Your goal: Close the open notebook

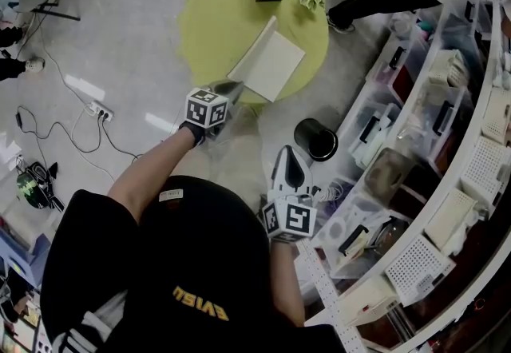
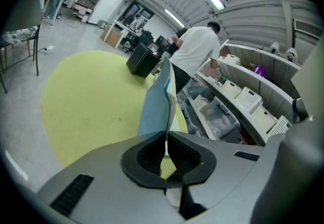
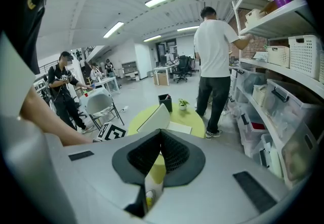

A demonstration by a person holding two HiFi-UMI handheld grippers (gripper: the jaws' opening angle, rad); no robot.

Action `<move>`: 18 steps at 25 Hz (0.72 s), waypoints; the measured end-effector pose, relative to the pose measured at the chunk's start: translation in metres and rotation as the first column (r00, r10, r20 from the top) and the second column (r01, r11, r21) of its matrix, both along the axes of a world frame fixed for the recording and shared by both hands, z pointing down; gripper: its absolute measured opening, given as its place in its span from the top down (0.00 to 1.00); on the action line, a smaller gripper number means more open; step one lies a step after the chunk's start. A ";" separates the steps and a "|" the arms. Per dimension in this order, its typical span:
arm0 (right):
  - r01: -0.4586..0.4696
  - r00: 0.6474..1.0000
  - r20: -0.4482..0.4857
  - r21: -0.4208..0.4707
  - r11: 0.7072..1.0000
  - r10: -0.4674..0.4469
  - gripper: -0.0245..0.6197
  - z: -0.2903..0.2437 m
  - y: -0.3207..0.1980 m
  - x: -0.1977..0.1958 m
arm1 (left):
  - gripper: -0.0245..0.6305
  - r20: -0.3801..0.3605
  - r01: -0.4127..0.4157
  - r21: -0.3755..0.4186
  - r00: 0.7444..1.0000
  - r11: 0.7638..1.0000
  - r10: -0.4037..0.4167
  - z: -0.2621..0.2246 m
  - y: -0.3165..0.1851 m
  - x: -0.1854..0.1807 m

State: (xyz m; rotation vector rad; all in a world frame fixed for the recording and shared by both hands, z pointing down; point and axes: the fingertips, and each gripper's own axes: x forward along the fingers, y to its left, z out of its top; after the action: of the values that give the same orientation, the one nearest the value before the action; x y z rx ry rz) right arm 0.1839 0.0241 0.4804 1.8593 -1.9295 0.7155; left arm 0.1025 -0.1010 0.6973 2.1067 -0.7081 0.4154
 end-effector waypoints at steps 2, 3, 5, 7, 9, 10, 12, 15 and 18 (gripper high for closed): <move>-0.003 1.000 0.001 0.000 1.000 0.003 0.96 0.000 0.000 0.001 | 0.92 0.000 -0.004 0.000 1.000 1.000 0.004 0.000 0.000 0.001; -0.004 1.000 0.002 0.001 1.000 0.004 0.96 0.000 0.000 0.001 | 0.92 0.001 -0.006 -0.001 1.000 1.000 0.006 0.001 0.001 0.002; -0.006 1.000 0.003 0.001 1.000 0.006 0.96 0.000 0.001 0.003 | 0.92 0.003 -0.011 -0.001 1.000 1.000 0.011 0.001 0.002 0.004; -0.008 1.000 0.004 0.000 1.000 0.008 0.96 0.001 0.002 0.004 | 0.92 0.006 -0.016 0.000 1.000 1.000 0.016 0.002 0.004 0.006; -0.009 1.000 0.004 -0.002 1.000 0.009 0.96 0.001 0.003 0.005 | 0.92 0.011 -0.024 0.003 1.000 1.000 0.024 0.002 0.005 0.009; -0.009 1.000 0.003 -0.004 1.000 0.009 0.96 0.002 0.004 0.005 | 0.92 0.013 -0.029 0.005 0.999 1.000 0.029 0.003 0.006 0.010; -0.010 1.000 0.003 -0.008 1.000 0.010 0.96 0.003 0.005 0.006 | 0.92 0.017 -0.037 0.005 0.999 0.999 0.037 0.004 0.007 0.012; -0.014 1.000 0.002 -0.011 1.000 0.014 0.96 0.003 0.008 0.008 | 0.92 0.019 -0.040 0.001 0.999 0.999 0.040 0.006 0.008 0.015; -0.018 1.000 0.003 -0.011 1.000 0.018 0.96 0.004 0.009 0.011 | 0.92 0.019 -0.036 -0.005 0.999 0.999 0.037 0.007 0.010 0.017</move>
State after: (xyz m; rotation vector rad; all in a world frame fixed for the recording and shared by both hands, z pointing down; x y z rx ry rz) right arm 0.1952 0.0331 0.4841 1.8723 -1.9090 0.7329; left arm 0.1197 -0.0914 0.7041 2.1165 -0.6799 0.4574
